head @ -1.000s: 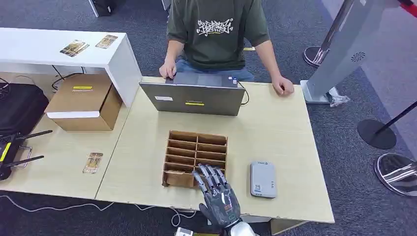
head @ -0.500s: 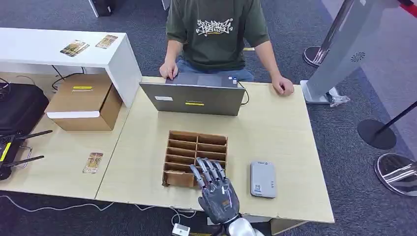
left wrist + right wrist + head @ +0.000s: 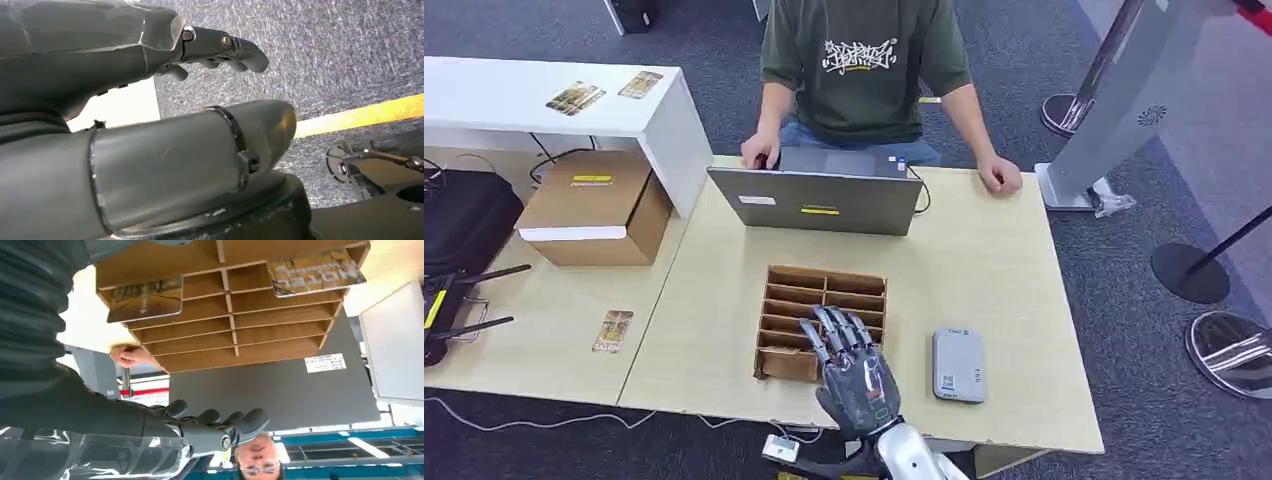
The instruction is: Pass the card to the sensor for recognition and then transmit it.
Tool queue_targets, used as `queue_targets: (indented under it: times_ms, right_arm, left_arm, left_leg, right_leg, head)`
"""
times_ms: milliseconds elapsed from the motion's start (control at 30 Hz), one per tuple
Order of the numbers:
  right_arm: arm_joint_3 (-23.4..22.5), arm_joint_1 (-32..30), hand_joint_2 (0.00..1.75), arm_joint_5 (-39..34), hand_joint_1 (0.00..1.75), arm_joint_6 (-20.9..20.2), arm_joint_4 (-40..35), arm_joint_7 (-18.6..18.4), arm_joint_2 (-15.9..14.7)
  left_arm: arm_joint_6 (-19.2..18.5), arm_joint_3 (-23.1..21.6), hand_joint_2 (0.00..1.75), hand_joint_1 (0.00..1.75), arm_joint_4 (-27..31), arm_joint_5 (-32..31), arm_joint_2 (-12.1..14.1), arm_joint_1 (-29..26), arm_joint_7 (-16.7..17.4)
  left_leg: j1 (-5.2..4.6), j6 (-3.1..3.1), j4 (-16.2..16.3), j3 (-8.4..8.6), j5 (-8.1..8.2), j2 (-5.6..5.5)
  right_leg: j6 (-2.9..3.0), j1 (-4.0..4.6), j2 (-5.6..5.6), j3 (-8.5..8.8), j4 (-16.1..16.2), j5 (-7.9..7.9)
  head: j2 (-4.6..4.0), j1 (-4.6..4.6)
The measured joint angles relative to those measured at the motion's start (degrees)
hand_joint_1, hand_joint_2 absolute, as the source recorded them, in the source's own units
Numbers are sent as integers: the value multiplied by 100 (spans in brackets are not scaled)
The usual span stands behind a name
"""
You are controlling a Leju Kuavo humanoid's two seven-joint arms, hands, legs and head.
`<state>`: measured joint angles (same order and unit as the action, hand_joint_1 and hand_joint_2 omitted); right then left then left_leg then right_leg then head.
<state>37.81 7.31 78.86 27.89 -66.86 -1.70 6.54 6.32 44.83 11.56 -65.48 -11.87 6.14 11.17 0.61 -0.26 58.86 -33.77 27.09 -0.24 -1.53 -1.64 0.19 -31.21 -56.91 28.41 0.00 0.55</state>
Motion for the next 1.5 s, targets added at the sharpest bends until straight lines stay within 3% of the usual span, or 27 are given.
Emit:
queue_targets:
  times_ms: [367, 467, 733, 1300, 1500]
  right_arm:
    - [-55, 516, 175, 16, 0, -81, 776, -39, 527]
    - [-55, 547, 175, 164, 0, -260, 813, -175, 590]
    - [-72, 523, 175, 363, 0, -503, 727, -339, 594]
    - [-372, 72, 175, 647, 0, -1187, -199, -914, 435]
    - [-501, -24, 175, 649, 0, -1290, -464, -966, 426]
  left_arm:
    - [-31, -11, 0, 0, 0, -63, -39, 56, 122]
    - [-31, -11, 0, 0, 0, -63, -44, 63, 122]
    - [-31, -11, 0, 0, 0, -61, -52, 55, 101]
    - [42, -11, 0, 0, 0, -79, -98, 26, 53]
    - [83, -11, 0, 0, 0, -85, -122, 18, 50]
  left_leg:
    - [2, -1, 0, 0, -1, 0]
    - [2, -1, 0, -1, -1, -1]
    - [1, -1, 0, -1, -1, -1]
    - [1, -1, 0, 0, -1, 1]
    - [2, -1, 0, 0, -1, 1]
  right_leg:
    - [0, 1, -1, -1, -1, 0]
    - [0, 1, -2, 0, -1, 0]
    - [0, 1, -1, -2, 0, 0]
    - [0, 1, 1, -5, 1, 0]
    - [0, 1, 2, -6, 1, 0]
  head:
    - [0, 0]
    - [0, -2]
    - [0, 0]
    - [0, 0]
    - [0, 0]
